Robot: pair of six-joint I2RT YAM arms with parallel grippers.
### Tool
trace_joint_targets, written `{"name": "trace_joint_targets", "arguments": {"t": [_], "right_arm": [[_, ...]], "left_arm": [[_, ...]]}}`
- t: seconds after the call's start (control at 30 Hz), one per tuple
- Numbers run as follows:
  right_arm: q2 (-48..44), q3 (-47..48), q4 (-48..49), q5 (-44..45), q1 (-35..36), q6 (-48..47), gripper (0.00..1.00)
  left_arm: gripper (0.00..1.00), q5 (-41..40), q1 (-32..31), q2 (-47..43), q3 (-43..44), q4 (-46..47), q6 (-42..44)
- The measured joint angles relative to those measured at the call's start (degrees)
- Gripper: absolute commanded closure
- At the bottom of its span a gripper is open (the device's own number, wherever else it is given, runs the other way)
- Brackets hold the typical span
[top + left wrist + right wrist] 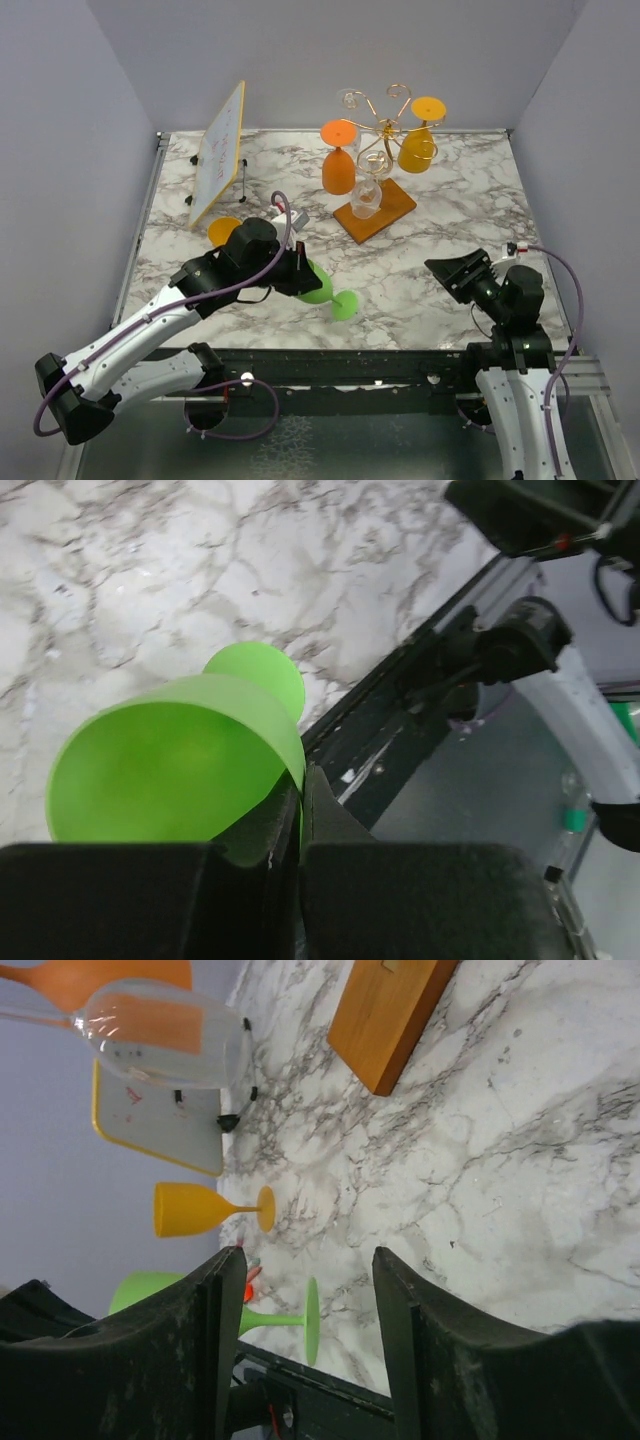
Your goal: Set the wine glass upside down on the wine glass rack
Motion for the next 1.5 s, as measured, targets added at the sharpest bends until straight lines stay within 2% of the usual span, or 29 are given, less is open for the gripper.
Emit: {"name": "trace_joint_targets", "arguments": {"t": [0.1,0.2,0.4,0.63,0.87,1.07,1.17,1.27,1.37,1.5], "right_arm": [[-5.1,-5.9,7.0,-2.6,0.0,4.9,0.33],[-5.9,-10.3,13.0,-4.6,0.0,6.6,0.31],[3.5,-11.3,20.9,-6.9,0.0,4.3,0.31],[13.7,-10.6,26.5,-9.3,0.3,-1.6,0.31],[20.3,-8.0,27.7,-6.5,5.2,-7.3,0.32],[25.5,-6.2,27.8,0.9,11.4,-9.8,0.48],[25.8,-5.1,26.9,5.0,13.2,-9.9,0.52],[23.9,-3.2,25.0,10.4,13.7,-9.4,0.51],[20.3,-1.5,23.6,14.9,13.8,-9.1,0.44],[18.0,-0.9,25.9,14.1,13.8,-10.2,0.41]], "left_arm": [[1.0,2.4,-1.1,-0.1,-2.0,9.0,-4.2],[1.0,3.3,-1.7,0.2,-4.2,16.9,-7.7],[1.0,3.0,-2.5,1.6,-12.2,37.2,-14.5],[1.0,-0.4,-2.6,6.3,-13.8,48.4,-15.7],[1.0,-3.1,-2.5,10.0,-13.3,52.7,-13.8],[1.0,-4.0,-2.4,12.2,-12.2,54.6,-12.4],[1.0,-4.9,-2.4,12.5,-12.2,54.6,-12.1],[1.0,-6.8,-2.6,12.1,-12.5,54.7,-12.0],[1.0,-9.3,-2.6,9.7,-14.7,54.6,-12.0],[1.0,-12.2,-2.6,7.6,-16.4,54.5,-12.0]]}}
